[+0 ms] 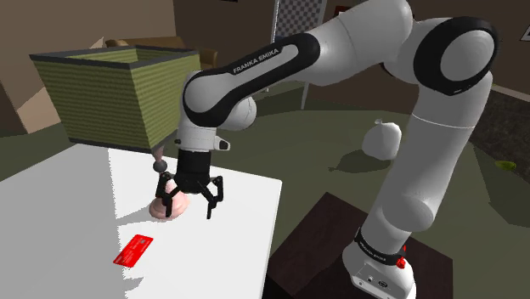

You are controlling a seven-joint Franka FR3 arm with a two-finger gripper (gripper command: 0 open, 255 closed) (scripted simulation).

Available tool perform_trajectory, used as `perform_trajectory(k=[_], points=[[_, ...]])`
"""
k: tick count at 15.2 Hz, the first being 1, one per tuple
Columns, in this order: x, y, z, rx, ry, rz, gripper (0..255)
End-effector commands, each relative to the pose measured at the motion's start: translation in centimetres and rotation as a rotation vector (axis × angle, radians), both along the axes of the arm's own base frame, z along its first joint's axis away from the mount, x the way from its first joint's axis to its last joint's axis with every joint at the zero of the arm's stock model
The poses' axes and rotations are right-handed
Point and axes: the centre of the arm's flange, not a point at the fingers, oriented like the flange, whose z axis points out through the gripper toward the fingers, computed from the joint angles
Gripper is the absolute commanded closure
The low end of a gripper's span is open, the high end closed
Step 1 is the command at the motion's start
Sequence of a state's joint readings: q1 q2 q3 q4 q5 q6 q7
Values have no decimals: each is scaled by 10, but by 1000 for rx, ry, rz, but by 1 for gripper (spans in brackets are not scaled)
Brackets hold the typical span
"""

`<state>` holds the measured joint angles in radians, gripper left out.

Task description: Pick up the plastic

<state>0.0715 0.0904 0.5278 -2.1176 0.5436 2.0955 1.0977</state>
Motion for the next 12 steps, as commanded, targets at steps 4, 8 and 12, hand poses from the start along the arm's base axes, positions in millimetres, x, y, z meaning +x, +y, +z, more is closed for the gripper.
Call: perform_trajectory(k=[4,8,12], points=[[33,41,-35,49,66,-104,0],[60,73,-63,89,116,-185,0],[87,103,-90,128,166,-265,0]])
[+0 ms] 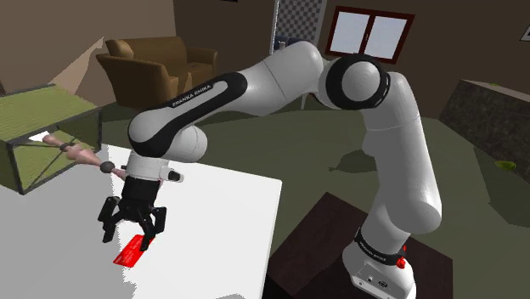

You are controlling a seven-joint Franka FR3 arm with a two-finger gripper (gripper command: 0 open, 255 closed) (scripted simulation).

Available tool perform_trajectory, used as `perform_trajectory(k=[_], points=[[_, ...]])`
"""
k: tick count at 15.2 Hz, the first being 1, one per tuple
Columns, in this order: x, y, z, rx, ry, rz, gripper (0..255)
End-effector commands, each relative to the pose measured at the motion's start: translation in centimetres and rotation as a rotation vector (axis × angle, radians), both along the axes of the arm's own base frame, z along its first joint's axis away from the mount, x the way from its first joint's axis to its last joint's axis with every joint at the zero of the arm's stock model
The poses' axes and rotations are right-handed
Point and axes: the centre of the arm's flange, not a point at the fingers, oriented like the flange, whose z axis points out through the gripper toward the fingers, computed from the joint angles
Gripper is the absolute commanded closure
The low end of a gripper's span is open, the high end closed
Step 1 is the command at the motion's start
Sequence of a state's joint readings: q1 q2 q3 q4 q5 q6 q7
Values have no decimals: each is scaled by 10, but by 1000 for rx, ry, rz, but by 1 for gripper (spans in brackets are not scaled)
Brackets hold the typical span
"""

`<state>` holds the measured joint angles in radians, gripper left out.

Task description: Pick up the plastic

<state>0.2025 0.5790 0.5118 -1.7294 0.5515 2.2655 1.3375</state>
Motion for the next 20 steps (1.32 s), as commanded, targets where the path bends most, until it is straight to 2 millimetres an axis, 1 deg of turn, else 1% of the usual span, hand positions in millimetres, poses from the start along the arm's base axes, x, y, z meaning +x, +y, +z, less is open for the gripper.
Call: perform_trajectory(k=[1,7,8,10,11,20], points=[[4,8,-8,10,14,-23,0],[4,8,-40,10,14,-23,0],[4,8,-48,10,14,-23,0],[4,8,-48,10,14,-23,0],[4,8,-48,10,14,-23,255],[4,8,-48,10,14,-23,255]])
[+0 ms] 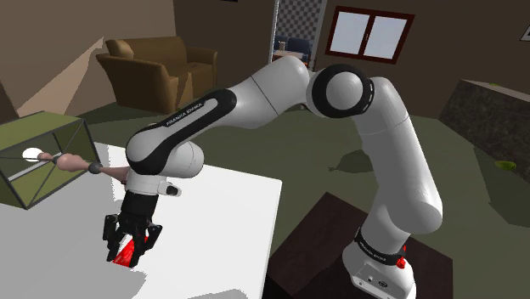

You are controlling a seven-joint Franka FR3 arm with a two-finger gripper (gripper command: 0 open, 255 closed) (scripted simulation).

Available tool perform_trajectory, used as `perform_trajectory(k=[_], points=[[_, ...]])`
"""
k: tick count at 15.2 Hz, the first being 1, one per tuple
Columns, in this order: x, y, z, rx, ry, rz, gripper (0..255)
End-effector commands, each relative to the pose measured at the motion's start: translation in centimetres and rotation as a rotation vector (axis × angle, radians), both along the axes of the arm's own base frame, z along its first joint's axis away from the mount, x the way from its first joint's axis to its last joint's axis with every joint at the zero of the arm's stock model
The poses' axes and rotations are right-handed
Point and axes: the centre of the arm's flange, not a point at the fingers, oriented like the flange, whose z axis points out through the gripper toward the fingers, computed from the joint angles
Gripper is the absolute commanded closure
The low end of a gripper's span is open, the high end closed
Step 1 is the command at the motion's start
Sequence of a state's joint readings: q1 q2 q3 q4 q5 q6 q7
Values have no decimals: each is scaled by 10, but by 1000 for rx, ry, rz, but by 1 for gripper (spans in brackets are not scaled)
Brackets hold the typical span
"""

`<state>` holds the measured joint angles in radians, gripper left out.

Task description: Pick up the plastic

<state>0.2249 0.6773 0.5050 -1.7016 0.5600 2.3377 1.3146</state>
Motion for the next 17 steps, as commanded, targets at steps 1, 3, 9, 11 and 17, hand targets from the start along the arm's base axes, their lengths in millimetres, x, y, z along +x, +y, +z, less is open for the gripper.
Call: perform_trajectory(k=[1,3,9,11,17], points=[[-1,0,2,-2,3,1,255],[-1,0,13,-2,3,1,255],[-1,0,44,-2,3,1,255],[-1,0,55,-2,3,1,255],[-1,0,77,-2,3,1,255]])
